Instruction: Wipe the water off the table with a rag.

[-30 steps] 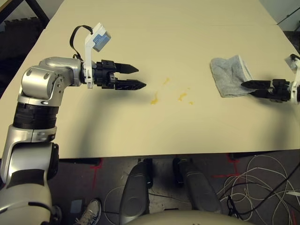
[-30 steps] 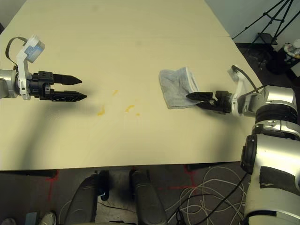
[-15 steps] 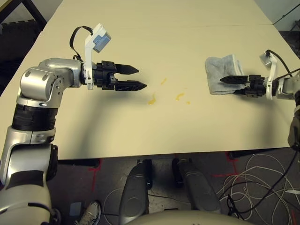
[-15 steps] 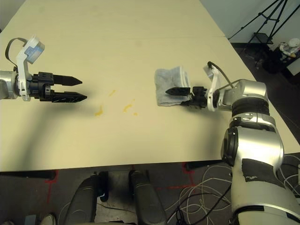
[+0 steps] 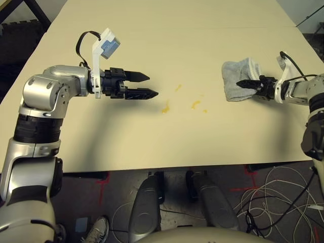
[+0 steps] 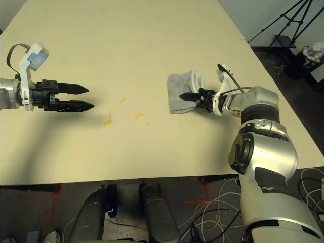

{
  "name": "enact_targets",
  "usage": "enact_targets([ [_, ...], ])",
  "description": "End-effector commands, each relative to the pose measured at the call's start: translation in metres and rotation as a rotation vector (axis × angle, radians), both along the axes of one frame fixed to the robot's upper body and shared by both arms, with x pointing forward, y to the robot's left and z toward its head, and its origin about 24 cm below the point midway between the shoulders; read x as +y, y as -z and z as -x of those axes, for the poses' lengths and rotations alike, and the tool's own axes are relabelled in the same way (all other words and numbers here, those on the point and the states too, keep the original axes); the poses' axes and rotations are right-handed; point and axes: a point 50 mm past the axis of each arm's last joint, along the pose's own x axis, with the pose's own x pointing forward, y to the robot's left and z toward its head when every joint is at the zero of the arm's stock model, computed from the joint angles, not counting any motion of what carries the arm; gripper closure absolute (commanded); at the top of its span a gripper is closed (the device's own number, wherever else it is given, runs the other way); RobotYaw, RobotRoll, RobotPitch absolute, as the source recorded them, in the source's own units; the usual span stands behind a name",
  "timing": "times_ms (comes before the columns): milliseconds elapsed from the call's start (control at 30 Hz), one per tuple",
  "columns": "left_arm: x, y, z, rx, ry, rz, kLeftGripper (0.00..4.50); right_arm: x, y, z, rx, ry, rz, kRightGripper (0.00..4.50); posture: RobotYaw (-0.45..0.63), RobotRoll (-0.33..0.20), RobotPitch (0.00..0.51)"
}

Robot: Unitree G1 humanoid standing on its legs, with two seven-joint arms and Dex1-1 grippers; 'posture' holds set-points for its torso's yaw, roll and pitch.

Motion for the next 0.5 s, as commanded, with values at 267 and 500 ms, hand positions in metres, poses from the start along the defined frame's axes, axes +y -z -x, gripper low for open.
enact_targets([
  [267, 0.008, -0.005, -0.005, -0.018, -0.023, 0.0, 0.0, 0.055, -0.054, 0.02, -0.099, -0.306, 0.025, 4.46, 0.02, 0.0, 0.28],
  [500, 0.009, -0.008, -0.011, -0.034, -0.035, 0.005, 0.0, 0.115, -0.036, 0.058, -0.15, -0.529, 0.017, 4.46, 0.0, 0.0, 0.286],
])
